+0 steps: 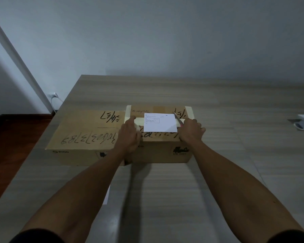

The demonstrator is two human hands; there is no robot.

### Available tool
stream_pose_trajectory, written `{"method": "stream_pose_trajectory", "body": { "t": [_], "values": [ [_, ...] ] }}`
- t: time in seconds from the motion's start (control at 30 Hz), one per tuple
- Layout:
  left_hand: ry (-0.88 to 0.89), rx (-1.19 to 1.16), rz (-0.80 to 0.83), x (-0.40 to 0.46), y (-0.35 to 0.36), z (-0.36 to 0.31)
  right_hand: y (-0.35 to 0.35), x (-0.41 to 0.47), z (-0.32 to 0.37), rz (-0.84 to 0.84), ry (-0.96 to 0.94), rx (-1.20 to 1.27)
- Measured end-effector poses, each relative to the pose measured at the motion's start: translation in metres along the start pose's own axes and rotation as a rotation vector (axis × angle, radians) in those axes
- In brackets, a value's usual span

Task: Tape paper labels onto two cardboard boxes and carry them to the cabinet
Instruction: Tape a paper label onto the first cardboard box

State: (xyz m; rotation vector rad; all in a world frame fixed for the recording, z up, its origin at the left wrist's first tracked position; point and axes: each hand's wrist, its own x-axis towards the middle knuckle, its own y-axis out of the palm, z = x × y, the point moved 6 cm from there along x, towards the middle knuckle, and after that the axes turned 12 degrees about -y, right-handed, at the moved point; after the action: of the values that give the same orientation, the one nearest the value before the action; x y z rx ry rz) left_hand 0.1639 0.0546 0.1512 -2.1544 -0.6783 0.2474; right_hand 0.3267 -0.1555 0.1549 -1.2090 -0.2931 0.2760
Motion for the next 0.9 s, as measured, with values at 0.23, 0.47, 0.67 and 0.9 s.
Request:
{"method": "stream_pose_trajectory", "body": {
  "t": [0.23, 0.47, 0.67, 0.9],
  "values": [
    [-0.044, -0.057, 0.030, 0.001, -0.002, 0.016, 0.001, -0.012, 0.000, -0.066, 0.058, 0.066],
    [-0.049, -0.051, -0.030, -0.011, -0.017, 0.034, -0.001, -0.055, 0.038, -0.097, 0.028, 0.300],
    [-0.150, -0.055, -0.086, -0.052, -0.037, 0.056, 0.011, -0.096, 0.083, -0.050, -0.077, 0.372],
    [-0.299, -0.028, -0.076, -0.110, -0.064, 0.110, 0.045, -0.155, 0.126, 0.048, -0.139, 0.415]
  ]
}}
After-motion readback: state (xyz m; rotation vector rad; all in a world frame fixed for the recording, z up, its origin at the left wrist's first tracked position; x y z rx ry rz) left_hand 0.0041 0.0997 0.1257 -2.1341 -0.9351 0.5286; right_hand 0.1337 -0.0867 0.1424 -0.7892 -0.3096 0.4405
